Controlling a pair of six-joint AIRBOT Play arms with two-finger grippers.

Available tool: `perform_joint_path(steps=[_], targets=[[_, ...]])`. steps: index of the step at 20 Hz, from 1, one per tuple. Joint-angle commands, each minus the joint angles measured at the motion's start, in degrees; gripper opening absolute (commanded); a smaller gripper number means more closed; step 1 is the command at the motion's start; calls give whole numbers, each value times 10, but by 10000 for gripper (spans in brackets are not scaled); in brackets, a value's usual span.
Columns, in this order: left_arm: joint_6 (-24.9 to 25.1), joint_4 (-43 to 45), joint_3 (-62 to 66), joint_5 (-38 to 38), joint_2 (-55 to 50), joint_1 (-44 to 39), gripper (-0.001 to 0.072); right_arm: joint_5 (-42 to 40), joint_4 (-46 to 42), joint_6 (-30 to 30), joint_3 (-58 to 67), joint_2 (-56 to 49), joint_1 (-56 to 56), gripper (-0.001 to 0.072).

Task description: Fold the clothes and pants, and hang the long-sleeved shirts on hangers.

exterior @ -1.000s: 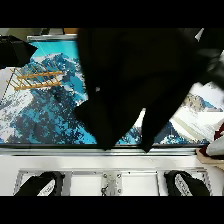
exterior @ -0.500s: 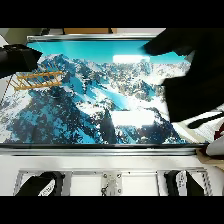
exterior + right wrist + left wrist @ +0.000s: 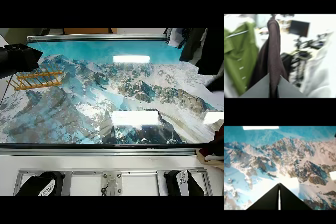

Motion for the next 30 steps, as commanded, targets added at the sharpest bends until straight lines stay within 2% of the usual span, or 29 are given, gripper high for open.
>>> perform_joint_path(steps=[1,9,16,22,28,30], targets=[[2,0,0,0,0,0,16,-5,-91,50,52,-28,-2,12],[2,0,0,-6,0,0,16,-36,-120,50,62,-39,-2,11],[1,0,0,-11,0,0,16,-35,-123,50,62,-51,-2,12],[1,0,0,-23,0,0,16,-34,-162,50,62,-69,-7,12],[1,0,0,-43,0,0,16,-15,-155,117,61,-96,-92,12],[1,-1,0,-44,0,0,17,-16,-142,116,61,-106,-103,12]])
